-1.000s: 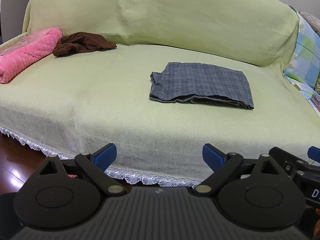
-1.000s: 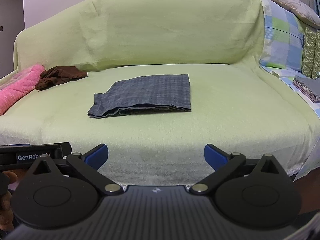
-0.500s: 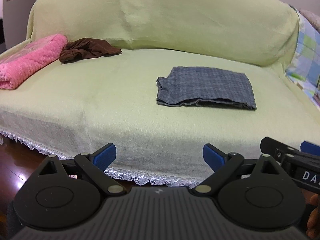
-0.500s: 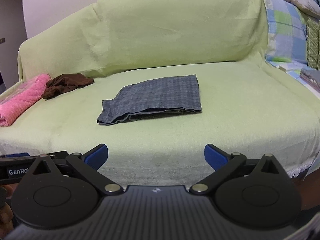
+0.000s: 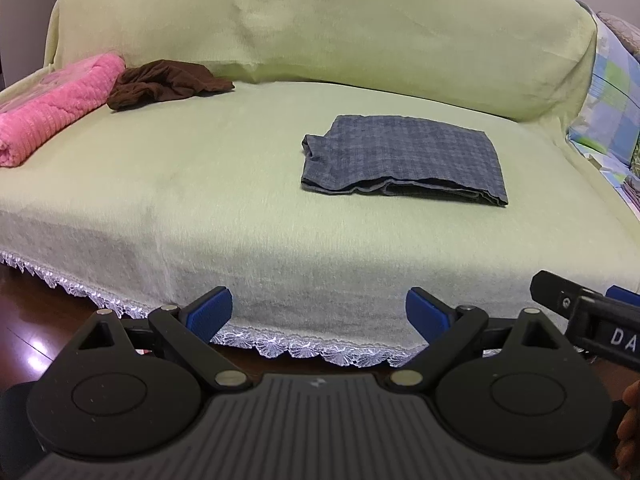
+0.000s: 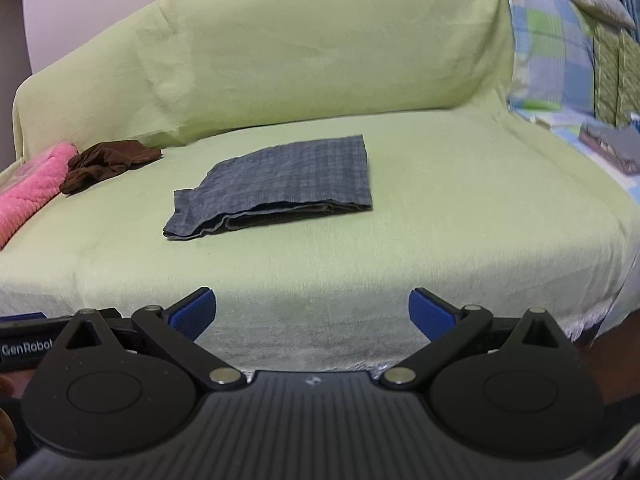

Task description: Fold clothes

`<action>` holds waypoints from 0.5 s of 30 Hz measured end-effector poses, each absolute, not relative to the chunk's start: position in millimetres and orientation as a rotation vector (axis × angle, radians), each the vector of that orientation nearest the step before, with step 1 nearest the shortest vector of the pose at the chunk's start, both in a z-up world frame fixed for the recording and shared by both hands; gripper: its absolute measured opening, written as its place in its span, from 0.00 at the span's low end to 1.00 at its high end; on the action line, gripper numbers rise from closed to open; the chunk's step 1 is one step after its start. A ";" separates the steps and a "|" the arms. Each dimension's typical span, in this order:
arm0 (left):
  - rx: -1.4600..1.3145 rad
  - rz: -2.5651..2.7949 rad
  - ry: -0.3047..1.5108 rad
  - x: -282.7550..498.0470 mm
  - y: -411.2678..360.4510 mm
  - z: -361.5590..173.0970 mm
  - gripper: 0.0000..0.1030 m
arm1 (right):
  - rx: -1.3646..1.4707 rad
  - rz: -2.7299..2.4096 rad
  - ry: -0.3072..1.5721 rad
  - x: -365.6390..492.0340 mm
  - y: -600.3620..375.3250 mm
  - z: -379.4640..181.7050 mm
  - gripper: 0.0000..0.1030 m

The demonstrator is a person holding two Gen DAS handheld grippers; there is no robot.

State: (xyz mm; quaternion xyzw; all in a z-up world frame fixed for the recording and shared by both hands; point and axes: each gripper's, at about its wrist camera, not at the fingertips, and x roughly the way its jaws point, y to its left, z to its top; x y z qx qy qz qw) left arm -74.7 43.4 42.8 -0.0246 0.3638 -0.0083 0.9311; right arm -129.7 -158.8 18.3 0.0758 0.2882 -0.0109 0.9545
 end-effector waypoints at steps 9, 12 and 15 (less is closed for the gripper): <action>-0.049 0.004 0.733 -74.5 48.4 44.3 0.92 | 0.132 0.009 0.594 -122.2 -145.0 20.6 0.99; -0.049 0.018 0.724 -75.1 52.3 48.1 0.92 | 0.112 0.017 0.584 -121.5 -138.5 24.3 0.99; -0.049 0.026 0.717 -75.7 54.8 51.4 0.92 | 0.109 0.033 0.578 -120.9 -133.1 28.7 0.99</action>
